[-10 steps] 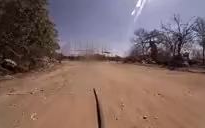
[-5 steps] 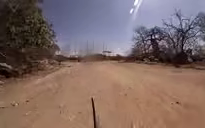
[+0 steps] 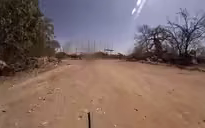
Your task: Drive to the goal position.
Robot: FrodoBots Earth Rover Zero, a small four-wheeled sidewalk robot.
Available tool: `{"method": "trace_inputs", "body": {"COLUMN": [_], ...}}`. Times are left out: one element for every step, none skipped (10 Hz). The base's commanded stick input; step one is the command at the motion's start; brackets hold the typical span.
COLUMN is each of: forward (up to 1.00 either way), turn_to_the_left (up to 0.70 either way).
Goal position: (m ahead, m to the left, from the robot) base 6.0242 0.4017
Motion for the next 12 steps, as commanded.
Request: {"method": "trace_inputs", "body": {"forward": [1.00,1.00,1.00,1.00,1.00,1.00,1.00,1.00,1.00,1.00,1.00,1.00], "turn_to_the_left": [0.00,0.00,0.00,0.00,0.00,0.00,0.00,0.00,0.00,0.00,0.00,0.00]}}
